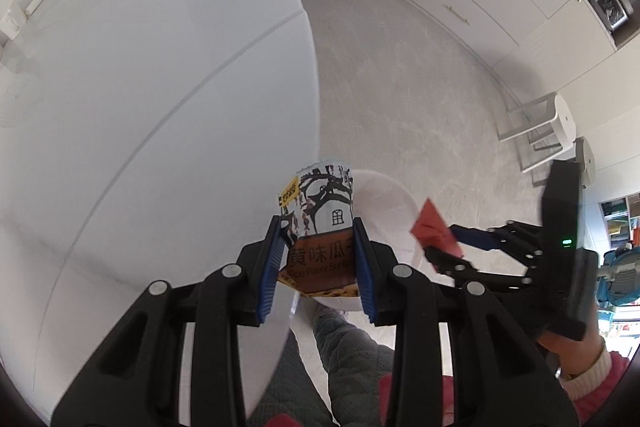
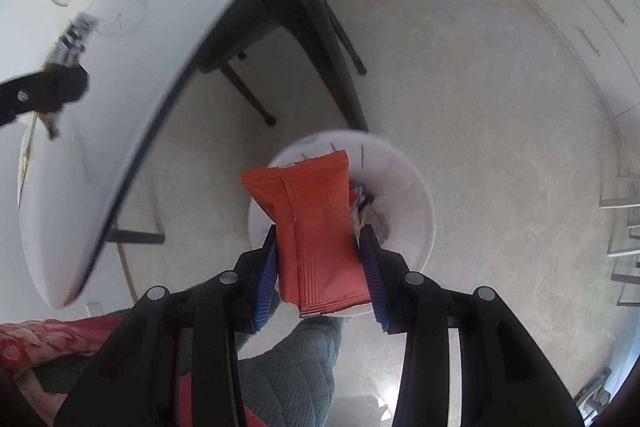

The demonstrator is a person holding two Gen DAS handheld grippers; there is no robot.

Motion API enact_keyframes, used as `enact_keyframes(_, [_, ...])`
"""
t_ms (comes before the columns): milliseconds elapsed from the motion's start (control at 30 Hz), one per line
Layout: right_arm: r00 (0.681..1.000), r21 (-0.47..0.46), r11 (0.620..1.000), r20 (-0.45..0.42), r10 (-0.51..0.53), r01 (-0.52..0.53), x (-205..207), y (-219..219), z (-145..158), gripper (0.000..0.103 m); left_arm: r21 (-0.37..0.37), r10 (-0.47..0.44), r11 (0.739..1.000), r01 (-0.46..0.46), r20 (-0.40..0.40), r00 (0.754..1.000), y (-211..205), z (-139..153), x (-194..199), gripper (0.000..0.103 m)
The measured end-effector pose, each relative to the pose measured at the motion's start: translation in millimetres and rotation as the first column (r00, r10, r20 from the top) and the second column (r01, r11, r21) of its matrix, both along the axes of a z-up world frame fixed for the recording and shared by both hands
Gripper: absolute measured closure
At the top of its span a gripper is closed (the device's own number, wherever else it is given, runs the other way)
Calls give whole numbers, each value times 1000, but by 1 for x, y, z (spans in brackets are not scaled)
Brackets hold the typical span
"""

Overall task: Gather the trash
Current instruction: 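Carry the snack wrapper and red packet to the wastebasket and open both grippers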

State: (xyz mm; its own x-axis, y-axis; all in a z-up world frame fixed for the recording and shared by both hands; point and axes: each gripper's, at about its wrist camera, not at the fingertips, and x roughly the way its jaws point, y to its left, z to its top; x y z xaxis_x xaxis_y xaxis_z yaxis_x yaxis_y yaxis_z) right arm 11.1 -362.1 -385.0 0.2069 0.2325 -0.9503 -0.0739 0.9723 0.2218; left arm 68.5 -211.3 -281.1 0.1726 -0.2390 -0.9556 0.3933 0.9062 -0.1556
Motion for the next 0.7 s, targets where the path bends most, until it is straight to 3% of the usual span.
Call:
enact_keyframes(133, [999,17,1000,-33,11,-10,-3,0,-32,61,13,-16,1000,16,-38,999,-13,-17,-10,69])
enact_keyframes(267, [998,12,1000,-52,25,-24,-7,-3,-49,36,62,-69,996,71,-39,997,-33,-34,-20,68])
enact_keyframes(467, [1000,-3,1000,-14,-7,7,-24,-25,-26,13,84,-106,990,112,-73,992,-63,-55,-23,67])
enact_keyframes(700, [993,-21,994,44,-106,107,-48,-66,11,9,69,-130,988,141,-141,981,-81,-78,-23,64])
